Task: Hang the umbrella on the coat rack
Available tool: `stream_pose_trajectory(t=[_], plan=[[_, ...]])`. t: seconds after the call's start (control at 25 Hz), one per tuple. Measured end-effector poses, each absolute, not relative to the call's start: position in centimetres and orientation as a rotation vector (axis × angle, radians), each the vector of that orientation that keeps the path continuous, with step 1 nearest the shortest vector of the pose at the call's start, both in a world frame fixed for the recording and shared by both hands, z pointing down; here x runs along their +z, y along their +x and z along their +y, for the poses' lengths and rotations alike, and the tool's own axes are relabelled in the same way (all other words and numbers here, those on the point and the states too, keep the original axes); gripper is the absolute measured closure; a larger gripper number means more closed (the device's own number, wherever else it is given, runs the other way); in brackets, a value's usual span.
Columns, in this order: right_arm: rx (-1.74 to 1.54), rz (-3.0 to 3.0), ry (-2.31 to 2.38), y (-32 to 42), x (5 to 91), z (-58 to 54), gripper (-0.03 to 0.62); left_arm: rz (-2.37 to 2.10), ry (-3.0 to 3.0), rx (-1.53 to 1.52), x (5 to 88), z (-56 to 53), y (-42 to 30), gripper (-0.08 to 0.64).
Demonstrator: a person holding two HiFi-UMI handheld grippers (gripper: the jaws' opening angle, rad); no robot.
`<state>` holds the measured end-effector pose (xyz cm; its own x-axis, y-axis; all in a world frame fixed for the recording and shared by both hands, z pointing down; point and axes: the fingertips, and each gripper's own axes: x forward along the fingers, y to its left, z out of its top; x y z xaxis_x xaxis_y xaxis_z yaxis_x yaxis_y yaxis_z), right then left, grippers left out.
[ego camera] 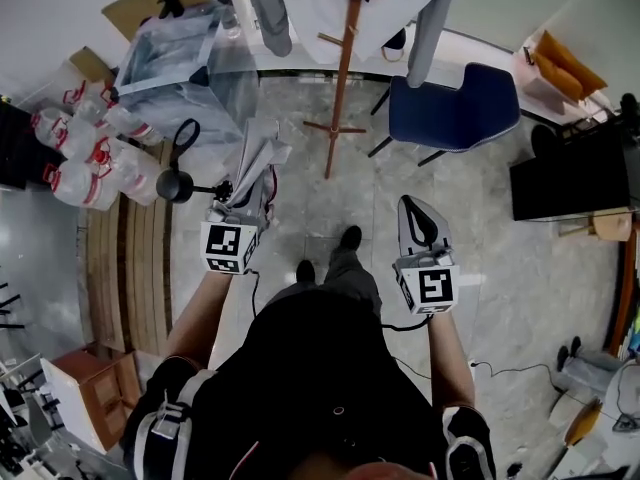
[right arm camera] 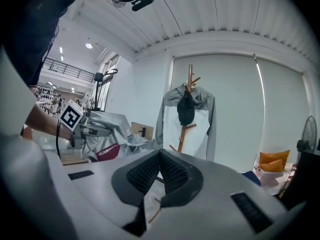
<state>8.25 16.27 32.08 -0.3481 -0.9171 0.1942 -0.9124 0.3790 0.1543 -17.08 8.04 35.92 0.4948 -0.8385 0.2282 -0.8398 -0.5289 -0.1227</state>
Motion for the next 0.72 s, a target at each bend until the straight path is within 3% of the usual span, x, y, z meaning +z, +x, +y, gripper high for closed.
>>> stream_pose_trajectory(t=[0.72], plan=[[0.075,-2.438,1.407,16.2,37.1,-2.5,0.589,-1.58,2.618,0.501,44.3,-13.6,-8.9,0.515]])
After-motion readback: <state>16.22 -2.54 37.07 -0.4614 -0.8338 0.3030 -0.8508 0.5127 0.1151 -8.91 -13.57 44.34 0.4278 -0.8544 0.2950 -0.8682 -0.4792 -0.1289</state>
